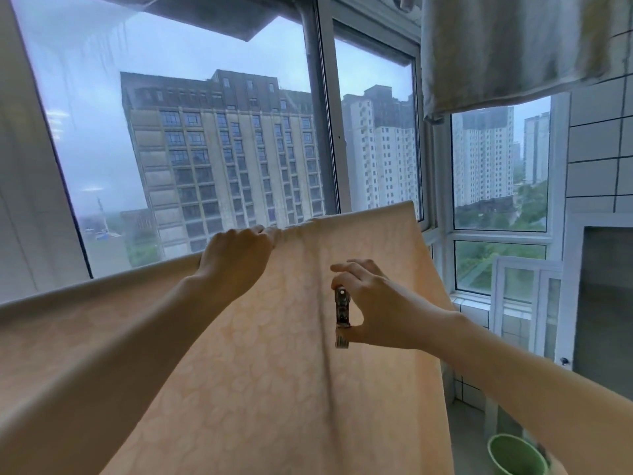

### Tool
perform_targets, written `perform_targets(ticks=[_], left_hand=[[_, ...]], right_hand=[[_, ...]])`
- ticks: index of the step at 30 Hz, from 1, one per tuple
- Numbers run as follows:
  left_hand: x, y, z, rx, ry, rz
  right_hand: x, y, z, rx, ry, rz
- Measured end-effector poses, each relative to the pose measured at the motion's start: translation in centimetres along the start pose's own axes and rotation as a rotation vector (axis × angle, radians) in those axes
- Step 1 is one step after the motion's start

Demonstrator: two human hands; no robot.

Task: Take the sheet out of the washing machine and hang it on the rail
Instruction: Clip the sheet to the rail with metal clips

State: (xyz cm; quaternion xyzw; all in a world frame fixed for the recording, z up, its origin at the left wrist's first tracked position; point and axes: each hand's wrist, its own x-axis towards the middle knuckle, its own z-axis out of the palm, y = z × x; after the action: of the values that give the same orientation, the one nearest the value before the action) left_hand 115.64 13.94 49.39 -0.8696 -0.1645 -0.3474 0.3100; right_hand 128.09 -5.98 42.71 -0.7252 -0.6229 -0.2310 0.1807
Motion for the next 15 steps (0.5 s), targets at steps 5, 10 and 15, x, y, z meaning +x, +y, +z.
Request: perform_targets(ticks=[5,10,15], left_hand=[[1.5,1.5,0.4,-0.091,-0.009,-0.027],[3.1,3.2,1.0,-0.137,-0.021,-0.113],[4.9,4.6,2.2,-0.111,-0.056,-0.115]], right_hand=[[-1.1,2.8,-0.1,0.006,-0.02,-0.008],[-2.0,5.2,0.0,0.015,-0.02,-0.002],[-2.0,7.7,0.3,-0.013,-0.018,0.006]])
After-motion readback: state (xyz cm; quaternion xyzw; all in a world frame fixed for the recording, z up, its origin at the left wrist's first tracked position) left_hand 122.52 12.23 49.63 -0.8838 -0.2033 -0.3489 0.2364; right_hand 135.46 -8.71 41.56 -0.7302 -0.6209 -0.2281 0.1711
